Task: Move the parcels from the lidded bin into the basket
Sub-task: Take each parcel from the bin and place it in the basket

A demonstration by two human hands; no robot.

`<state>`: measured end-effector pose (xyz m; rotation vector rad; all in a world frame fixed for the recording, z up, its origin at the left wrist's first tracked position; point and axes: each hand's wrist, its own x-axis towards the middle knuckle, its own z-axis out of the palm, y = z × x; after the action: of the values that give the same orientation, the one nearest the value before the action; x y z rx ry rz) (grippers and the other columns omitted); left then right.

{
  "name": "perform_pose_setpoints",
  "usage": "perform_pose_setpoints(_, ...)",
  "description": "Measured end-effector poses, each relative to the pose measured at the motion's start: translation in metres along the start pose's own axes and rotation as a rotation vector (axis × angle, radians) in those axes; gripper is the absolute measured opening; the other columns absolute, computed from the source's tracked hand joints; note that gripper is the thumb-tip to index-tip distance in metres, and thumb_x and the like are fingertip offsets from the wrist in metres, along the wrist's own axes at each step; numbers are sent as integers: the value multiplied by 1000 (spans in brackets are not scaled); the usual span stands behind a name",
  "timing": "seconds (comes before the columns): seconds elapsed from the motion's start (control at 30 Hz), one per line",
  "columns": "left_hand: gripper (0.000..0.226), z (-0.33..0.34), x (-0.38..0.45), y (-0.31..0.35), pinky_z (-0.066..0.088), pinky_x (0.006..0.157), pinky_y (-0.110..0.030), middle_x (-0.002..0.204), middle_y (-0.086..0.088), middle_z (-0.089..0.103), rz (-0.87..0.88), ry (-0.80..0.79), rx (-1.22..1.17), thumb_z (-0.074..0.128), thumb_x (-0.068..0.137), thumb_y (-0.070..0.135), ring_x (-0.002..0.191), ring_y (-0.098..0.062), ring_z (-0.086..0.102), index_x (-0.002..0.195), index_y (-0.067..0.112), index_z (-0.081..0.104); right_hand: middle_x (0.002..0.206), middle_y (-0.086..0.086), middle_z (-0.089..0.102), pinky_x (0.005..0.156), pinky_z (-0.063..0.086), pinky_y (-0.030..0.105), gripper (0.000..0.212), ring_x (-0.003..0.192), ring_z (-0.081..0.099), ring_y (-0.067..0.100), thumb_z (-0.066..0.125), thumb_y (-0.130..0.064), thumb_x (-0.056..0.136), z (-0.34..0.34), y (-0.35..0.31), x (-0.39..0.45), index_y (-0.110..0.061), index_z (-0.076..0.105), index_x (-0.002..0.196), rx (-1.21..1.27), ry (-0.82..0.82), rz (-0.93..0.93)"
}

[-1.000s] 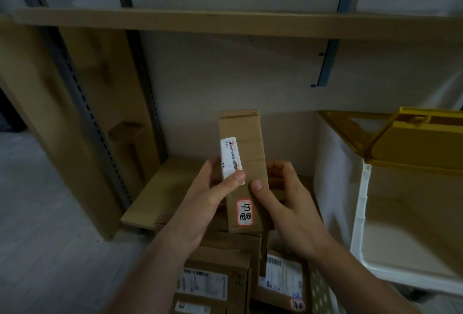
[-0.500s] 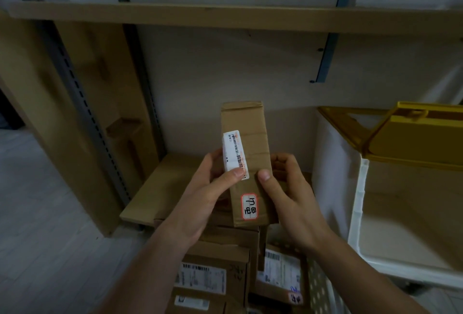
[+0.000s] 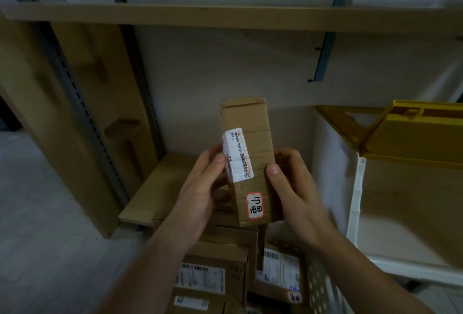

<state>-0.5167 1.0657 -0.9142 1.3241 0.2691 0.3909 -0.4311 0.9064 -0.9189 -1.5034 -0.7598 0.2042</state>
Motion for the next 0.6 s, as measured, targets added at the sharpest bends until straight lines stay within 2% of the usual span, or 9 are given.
perform_pose_setpoints(0.13,54,-1,2,0,57,86,-41,115,4,75,29,52,53,63,82,38,109,-13,70,135,33,54,115,-15,70,86,61,46,33,109,70,16,45,-39,100,-2,-2,0,-29,52,131,-33,31,-56)
perform_pose_setpoints(0.27,56,-5,3,-1,57,86,-41,118,5,74,29,79,102,71,78,38,110,-12,70,133,33,58,115,-19,68,88,59,39,26,109,68,11,41,-29,108,-2,3,2,-30,50,133,-90,109,-87)
perform_pose_setpoints(0.4,52,-7,2,1,53,76,-26,109,-1,75,57,99,77,71,72,34,103,-14,71,122,22,62,104,-19,66,78,58,27,23,97,67,5,45,-13,106,-1,3,4,-34,48,117,-111,254,-135)
perform_pose_setpoints(0.47,52,-7,1,2,54,76,-24,108,-3,76,76,99,80,72,71,31,102,-15,72,121,20,59,97,-20,67,72,56,22,18,90,67,4,48,-14,105,-1,1,6,-31,52,108,-116,253,-136)
perform_pose_setpoints(0.53,52,-7,1,3,57,83,-30,109,0,76,91,97,93,73,72,30,105,-15,71,121,21,57,100,-15,68,73,57,25,7,94,69,9,52,-25,103,0,-1,5,-26,53,110,-12,190,-97)
perform_pose_setpoints(0.6,51,-6,0,3,58,87,-36,111,2,76,97,91,87,73,74,30,107,-15,71,121,23,55,109,-11,69,77,60,32,23,103,70,16,57,-32,96,1,-1,2,-23,51,116,129,128,-42)
